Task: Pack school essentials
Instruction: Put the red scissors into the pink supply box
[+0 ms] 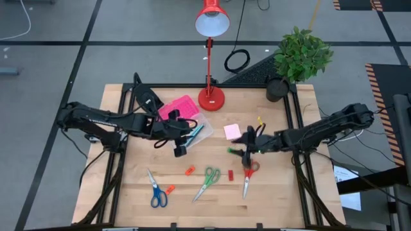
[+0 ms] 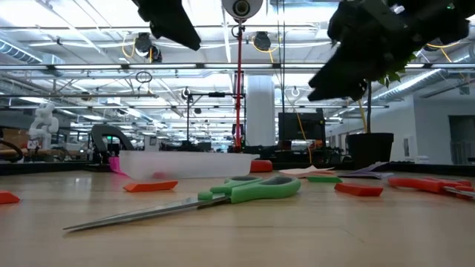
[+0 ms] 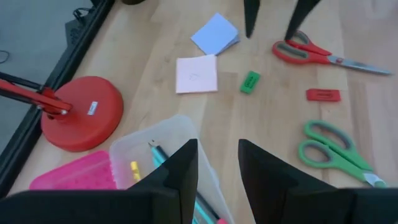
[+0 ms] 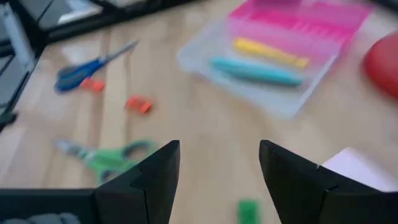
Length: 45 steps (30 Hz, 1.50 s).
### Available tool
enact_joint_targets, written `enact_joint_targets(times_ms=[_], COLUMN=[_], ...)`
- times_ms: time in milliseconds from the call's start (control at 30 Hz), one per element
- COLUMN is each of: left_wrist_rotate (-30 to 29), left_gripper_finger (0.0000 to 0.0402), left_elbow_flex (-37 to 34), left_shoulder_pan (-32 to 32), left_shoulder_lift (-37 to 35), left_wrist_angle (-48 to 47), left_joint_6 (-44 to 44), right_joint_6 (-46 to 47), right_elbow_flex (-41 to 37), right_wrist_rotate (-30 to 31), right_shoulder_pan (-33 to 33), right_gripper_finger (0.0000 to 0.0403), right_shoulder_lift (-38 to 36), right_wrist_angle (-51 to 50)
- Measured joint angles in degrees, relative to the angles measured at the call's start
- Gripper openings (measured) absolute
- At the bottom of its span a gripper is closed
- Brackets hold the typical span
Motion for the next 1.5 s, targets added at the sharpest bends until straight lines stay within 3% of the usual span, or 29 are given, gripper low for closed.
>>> enact_joint_targets(times_ms=[200, 433, 667, 967, 1167, 1500], left_wrist_rotate=[-0.1, -3.2, -3.9, -4.1, -4.4, -4.4], left_gripper_finger=[0.0117, 0.0117, 0.0117, 0.0117, 0.0117, 0.0117], left_elbow_flex=[0.0, -0.1, 0.0, 0.1, 0.0, 0.0], left_shoulder_pan=[-4.1, -9.8, -13.5, -17.4, -17.1, -12.6], left_shoulder_lift=[0.0, 1.6, 4.6, 8.2, 8.2, 8.2], left_wrist_angle=[0.1, 3.3, 9.7, 14.1, 13.6, 18.2], left_joint_6=[-3.4, -6.4, -9.2, -12.1, -10.5, -0.9], right_joint_6=[9.4, 22.3, 40.6, 50.8, 54.6, 51.5], right_elbow_flex=[0.0, 0.0, 0.0, 0.0, 0.0, 0.1], right_wrist_rotate=[2.3, 4.4, 4.4, 5.6, 0.2, -2.0], right_shoulder_pan=[8.8, 17.6, 22.2, 23.0, 22.9, 17.8], right_gripper_finger=[0.0212, 0.0212, 0.0212, 0.0212, 0.0212, 0.0212], right_shoulder_lift=[3.9, 3.3, 3.9, 4.3, 6.7, 7.4], right_wrist_angle=[-3.8, -10.6, -19.9, -23.2, -24.5, -31.9])
